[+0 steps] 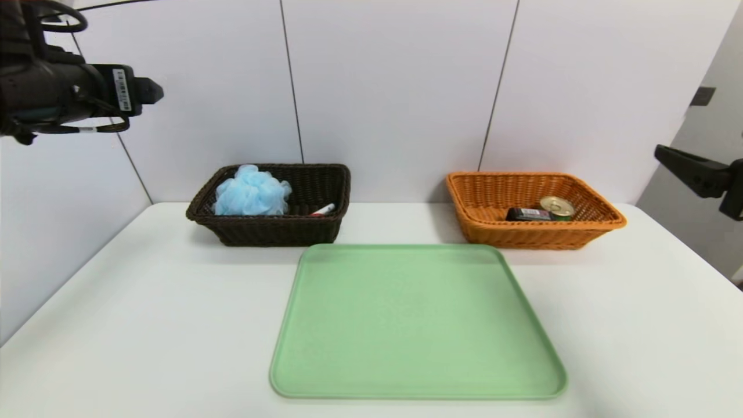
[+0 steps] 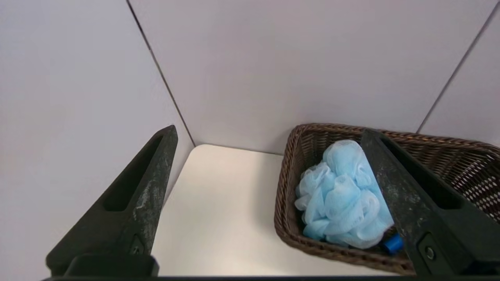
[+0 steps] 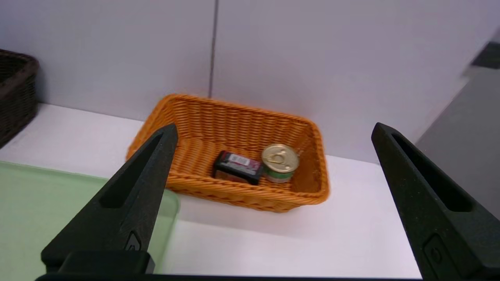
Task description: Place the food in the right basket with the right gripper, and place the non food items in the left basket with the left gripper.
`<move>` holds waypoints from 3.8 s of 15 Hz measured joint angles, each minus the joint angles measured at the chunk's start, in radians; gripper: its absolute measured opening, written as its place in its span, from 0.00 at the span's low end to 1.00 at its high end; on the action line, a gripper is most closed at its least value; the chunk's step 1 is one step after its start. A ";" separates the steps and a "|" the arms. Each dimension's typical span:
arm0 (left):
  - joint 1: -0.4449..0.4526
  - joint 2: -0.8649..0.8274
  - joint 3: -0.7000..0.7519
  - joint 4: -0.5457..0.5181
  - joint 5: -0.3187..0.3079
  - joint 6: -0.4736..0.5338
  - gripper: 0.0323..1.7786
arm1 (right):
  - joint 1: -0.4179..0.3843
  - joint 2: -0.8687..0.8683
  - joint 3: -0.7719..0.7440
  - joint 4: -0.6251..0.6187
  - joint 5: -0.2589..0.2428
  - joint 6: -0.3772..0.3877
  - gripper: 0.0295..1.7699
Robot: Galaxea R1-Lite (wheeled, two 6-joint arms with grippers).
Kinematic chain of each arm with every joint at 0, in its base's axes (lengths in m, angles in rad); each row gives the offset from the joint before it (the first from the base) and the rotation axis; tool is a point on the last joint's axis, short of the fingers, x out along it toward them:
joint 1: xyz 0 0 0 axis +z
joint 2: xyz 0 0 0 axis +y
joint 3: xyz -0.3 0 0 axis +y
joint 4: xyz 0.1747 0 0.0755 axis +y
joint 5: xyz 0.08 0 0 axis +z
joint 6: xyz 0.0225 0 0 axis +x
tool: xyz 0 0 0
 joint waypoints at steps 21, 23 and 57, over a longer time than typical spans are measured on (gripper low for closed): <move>0.130 -1.071 0.917 -0.066 -0.221 -0.074 0.95 | -0.140 -0.833 0.262 0.393 0.193 0.113 0.97; 0.131 -1.133 0.949 -0.053 -0.244 -0.097 0.95 | -0.127 -0.851 0.249 0.412 0.207 0.132 0.97; 0.118 -1.523 1.301 -0.269 -0.308 0.064 0.95 | -0.077 -1.140 0.624 0.159 0.283 0.033 0.97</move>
